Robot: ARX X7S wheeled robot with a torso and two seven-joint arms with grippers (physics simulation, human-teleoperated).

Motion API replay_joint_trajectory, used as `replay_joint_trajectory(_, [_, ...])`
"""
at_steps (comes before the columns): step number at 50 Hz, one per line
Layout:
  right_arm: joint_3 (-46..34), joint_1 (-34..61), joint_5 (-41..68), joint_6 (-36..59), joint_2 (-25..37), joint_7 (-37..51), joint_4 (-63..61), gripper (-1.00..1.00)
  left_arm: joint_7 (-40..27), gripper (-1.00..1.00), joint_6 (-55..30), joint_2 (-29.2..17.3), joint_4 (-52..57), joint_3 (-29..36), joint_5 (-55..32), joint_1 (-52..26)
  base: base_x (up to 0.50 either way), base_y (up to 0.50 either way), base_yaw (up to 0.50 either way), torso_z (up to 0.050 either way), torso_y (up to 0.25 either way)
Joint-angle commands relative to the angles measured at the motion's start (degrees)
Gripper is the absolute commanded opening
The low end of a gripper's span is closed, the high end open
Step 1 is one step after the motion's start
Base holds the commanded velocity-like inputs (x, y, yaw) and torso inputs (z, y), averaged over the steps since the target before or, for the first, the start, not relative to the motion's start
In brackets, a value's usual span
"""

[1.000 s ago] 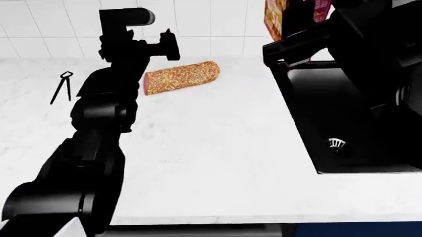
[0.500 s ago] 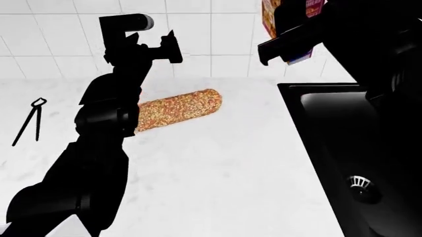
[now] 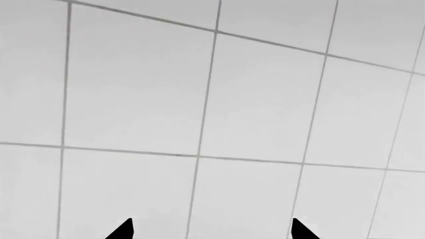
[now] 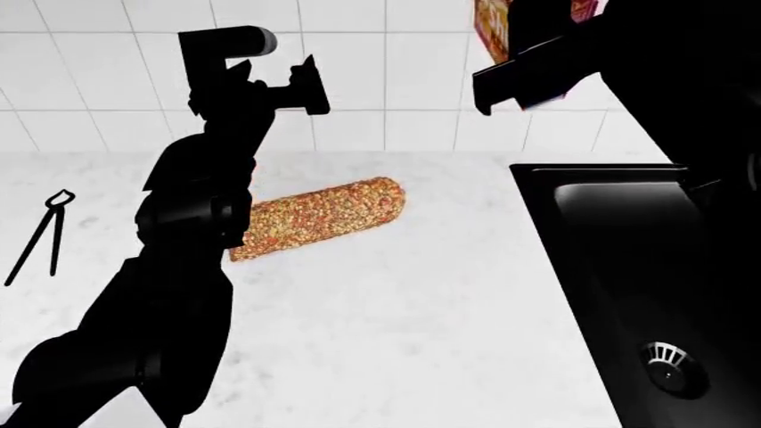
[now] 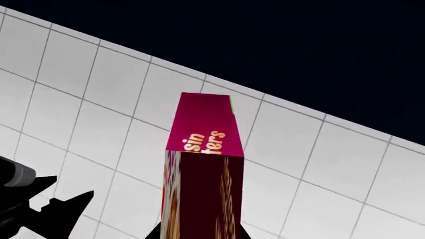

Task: Pick the boxed food and cereal from the counter and place them in the cabinets closest to them.

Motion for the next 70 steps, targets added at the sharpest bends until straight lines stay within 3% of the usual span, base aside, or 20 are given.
replay_joint_trajectory(1, [1.76, 1.07, 8.76, -1.17, 1.78, 9.56, -7.59, -1.0, 0.02, 1.0, -0.16, -0.02, -0.03, -0.14, 0.13, 0.01, 0.0, 0.0, 0.0, 0.0, 0.0])
replay_joint_trajectory(17, [1.68, 8.83, 26.06, -7.09, 2.44, 29.4, -22.4, -1.0, -0.28, 1.0, -0.16, -0.02, -0.03, -0.06, 0.17, 0.04, 0.0, 0.0, 0.0, 0.0, 0.0])
replay_joint_trajectory(26, [-0.11, 13.88, 31.1, -9.75, -0.1, 34.19, -25.79, -1.0, -0.37, 1.0, -0.15, -0.01, -0.03, -0.02, 0.17, 0.04, 0.0, 0.0, 0.0, 0.0, 0.0])
replay_joint_trajectory(36, [-7.96, 26.22, 33.94, -18.46, 0.28, 35.76, -28.71, -1.0, -0.41, 1.0, -0.17, -0.05, -0.03, 0.03, 0.17, 0.05, 0.0, 0.0, 0.0, 0.0, 0.0])
replay_joint_trajectory(42, [-12.19, 40.2, 36.58, -24.15, 0.5, 35.65, -28.75, -1.0, -0.68, 1.0, -0.16, -0.05, -0.03, 0.18, 0.27, 0.12, 0.0, 0.0, 0.0, 0.0, 0.0])
replay_joint_trajectory(53, [10.52, 42.19, 38.04, -2.19, -6.08, 36.03, -15.56, -1.0, -1.67, 1.0, -1.57, -0.04, -0.03, 0.8, 0.44, 0.11, 0.0, 0.0, 0.0, 0.0, 0.0])
replay_joint_trajectory(61, [27.03, 42.2, 29.53, 22.82, -20.33, 36.03, -0.24, -1.0, -1.87, 1.0, -2.46, -0.12, -0.03, 0.92, 0.32, 0.18, 0.0, 0.0, 0.0, 0.0, 0.0])
replay_joint_trajectory(65, [31.72, 42.2, 25.07, 30.83, -24.71, 36.02, 3.89, -1.0, -2.16, 1.0, -2.64, -0.12, -0.03, 0.92, 0.31, 0.14, 0.0, 0.0, 0.0, 0.0, 0.0])
replay_joint_trajectory(70, [33.59, 42.2, 20.44, 35.41, -25.1, 35.92, 9.24, -1.0, -2.43, 1.0, -2.7, -0.12, -0.03, 0.99, 0.33, 0.1, 0.0, 0.0, 0.0, 0.0, 0.0])
